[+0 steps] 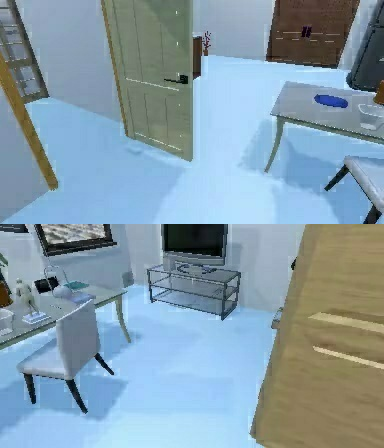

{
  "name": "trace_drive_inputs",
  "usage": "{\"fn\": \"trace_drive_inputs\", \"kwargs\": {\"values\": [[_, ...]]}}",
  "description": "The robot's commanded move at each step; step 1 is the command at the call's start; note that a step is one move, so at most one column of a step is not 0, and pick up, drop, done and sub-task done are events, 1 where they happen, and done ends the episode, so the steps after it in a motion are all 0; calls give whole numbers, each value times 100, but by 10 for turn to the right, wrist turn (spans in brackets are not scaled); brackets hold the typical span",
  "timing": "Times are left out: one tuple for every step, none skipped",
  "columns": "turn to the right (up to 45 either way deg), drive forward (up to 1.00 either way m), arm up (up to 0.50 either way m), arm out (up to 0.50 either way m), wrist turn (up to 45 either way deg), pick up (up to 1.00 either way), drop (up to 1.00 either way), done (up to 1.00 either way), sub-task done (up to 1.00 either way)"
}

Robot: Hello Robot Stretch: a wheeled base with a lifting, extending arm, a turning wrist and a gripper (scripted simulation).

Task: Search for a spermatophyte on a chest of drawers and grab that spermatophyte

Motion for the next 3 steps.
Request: {"fn": "trace_drive_inputs", "kwargs": {"values": [[-150, 0, 0, 0, 0, 0, 0, 0, 0], [0, 20, 0, 0, 0, 0, 0, 0, 0], [-150, 0, 0, 0, 0, 0, 0, 0, 0]]}}
